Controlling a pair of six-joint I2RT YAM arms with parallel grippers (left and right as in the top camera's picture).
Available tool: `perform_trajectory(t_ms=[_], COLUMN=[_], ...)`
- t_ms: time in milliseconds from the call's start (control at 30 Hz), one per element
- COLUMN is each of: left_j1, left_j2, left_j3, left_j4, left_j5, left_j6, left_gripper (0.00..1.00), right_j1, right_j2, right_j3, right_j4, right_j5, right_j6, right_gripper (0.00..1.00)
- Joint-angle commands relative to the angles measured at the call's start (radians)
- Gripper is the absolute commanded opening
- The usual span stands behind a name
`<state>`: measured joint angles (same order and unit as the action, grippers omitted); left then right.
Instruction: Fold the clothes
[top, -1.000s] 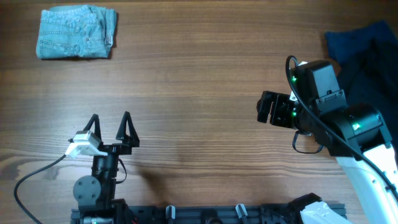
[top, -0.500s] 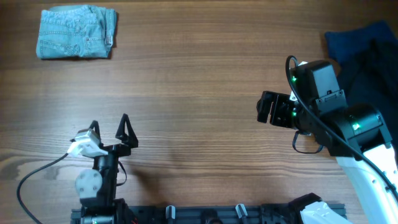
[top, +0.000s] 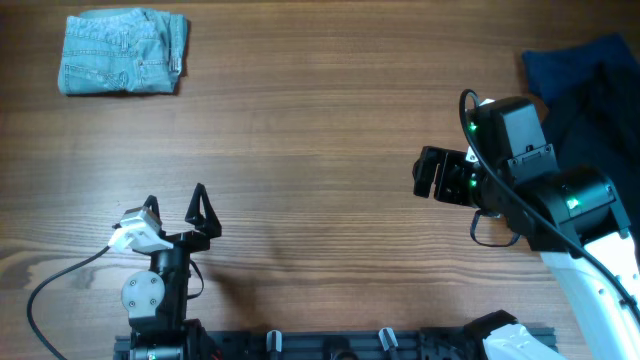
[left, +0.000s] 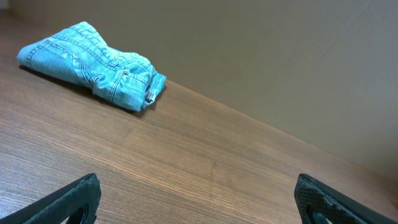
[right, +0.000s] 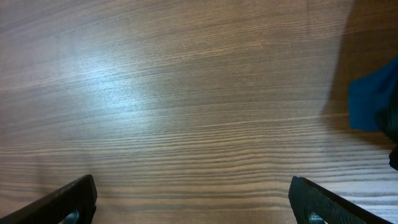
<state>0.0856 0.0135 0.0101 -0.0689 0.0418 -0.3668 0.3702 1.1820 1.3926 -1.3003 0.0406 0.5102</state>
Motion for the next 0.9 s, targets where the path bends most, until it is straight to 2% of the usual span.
perform_trajectory(t_ms=[0,500,733,867], left_j1=[0.006,0.006,0.006,0.006], left_j2=[-0.011,-0.011,-0.011,-0.011], left_j3=[-0.005,-0.005,-0.005,-0.005], left_j4=[-0.007,-0.007,-0.007,-0.007], left_j5=[-0.017,-0.017,-0.017,-0.017], left_j6=[0.019,0.019,0.019,0.019], left_gripper=[1.0,1.0,1.0,1.0], right_j1=[0.002,0.002,-0.003,-0.082], right_j2=[0.006,0.002,-0.16,-0.29], right_j3=[0.014,0.014,0.013,0.013], right_j4=[0.003,0.005,0.005,0.001], right_j5=[-0.012,-0.012,-0.012,-0.011], right_j6=[-0.01,-0.01,-0.01,-0.013], right_gripper=[1.0,1.0,1.0,1.0])
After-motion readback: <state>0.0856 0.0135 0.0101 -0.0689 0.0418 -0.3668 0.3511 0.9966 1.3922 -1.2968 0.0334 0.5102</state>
